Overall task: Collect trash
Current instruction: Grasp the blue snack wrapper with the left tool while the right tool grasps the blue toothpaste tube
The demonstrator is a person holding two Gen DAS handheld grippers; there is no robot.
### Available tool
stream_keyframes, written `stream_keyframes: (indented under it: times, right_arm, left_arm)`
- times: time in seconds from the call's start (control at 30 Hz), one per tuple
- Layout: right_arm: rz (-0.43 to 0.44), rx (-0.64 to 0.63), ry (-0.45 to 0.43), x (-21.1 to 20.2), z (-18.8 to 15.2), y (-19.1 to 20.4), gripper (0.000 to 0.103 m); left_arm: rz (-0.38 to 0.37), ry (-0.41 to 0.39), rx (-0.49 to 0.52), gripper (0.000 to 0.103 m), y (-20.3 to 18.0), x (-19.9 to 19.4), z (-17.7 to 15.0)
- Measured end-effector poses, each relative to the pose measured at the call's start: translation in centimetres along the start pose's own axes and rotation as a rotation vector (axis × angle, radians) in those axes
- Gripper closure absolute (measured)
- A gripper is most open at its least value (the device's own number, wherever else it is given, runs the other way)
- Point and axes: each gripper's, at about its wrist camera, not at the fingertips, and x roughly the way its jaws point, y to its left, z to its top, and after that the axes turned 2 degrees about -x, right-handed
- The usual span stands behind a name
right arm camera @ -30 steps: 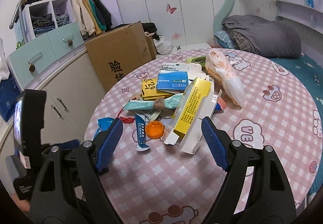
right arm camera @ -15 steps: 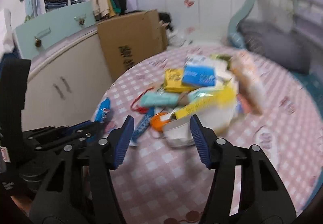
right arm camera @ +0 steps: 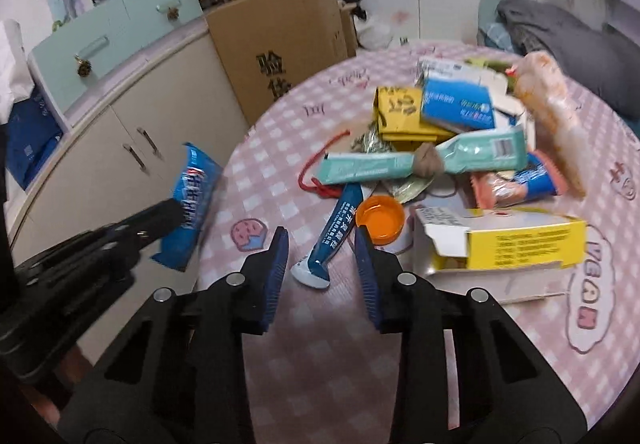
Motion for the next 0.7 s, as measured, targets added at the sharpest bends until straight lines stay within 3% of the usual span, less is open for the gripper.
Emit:
stream_keyframes:
  times: [0.2,0.37,0.47,0.7]
  right_arm:
    - [-0.081,-0.035,-0.009,0.3,0.7,0.8,0.072]
    - [-0.041,-0.032,0.019,0.2,0.5,1.1,0.074]
    - [-0.070,-0.012,0.046,1.5,0.5,0.3,0.077]
    - [-0.032,-0.004,0.037,1.1,0.7,-0.4,0.094]
  left_arm:
    - [-0.006,0.001,-0.004,0.098,0.4,0.2,0.5]
    - [-0.011,-0.003,-0.008,0.098,0.5,0.2,0.7]
    - [-0.017,0.009,-0.016,0.098,0.5,0.4,0.7]
    - [-0.026,0.001,-0.001,0.098,-0.1,-0.4,0.6]
